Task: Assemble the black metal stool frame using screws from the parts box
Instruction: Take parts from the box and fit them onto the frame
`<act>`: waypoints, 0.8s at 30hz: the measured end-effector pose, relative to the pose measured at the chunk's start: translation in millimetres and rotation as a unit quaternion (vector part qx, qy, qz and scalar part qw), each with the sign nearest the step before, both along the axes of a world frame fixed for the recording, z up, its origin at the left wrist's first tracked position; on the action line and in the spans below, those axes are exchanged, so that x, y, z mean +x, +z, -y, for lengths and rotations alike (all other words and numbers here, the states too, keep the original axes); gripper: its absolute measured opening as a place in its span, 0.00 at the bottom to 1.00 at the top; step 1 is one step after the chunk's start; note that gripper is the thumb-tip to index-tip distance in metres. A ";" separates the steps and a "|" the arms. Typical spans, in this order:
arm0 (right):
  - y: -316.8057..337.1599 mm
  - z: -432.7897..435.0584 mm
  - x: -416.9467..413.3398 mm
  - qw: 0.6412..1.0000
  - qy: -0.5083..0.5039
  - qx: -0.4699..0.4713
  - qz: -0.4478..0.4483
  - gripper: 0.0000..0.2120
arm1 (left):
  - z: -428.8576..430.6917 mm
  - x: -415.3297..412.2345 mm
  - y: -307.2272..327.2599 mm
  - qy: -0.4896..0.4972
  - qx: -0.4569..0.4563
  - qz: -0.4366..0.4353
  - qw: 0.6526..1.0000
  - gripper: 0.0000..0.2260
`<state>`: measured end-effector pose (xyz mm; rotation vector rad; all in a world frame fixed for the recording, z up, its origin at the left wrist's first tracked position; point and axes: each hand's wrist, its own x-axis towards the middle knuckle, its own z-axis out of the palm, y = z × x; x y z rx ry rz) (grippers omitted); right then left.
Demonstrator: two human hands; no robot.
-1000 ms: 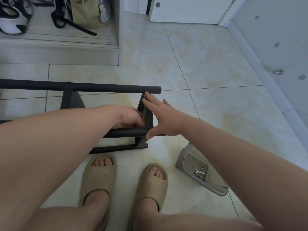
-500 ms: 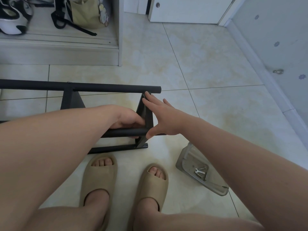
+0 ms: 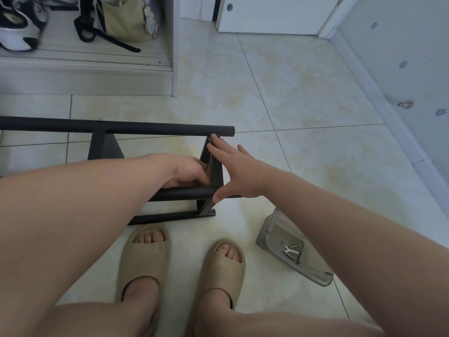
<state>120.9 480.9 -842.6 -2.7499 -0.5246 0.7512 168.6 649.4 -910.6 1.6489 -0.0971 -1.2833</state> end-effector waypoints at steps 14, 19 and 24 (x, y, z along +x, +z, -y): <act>-1.0 0.6 0.7 1.000 -0.002 0.005 0.000 0.59 | 0.4 -2.0 7.3 -0.011 0.028 0.008 1.000 0.09; -0.5 0.5 0.0 1.000 -0.001 0.004 0.000 0.59 | 1.2 -1.4 3.6 -0.001 0.022 0.015 1.000 0.10; -0.1 0.3 0.5 1.000 0.000 0.002 -0.001 0.59 | 1.1 -0.6 3.5 -0.001 0.017 0.004 1.000 0.11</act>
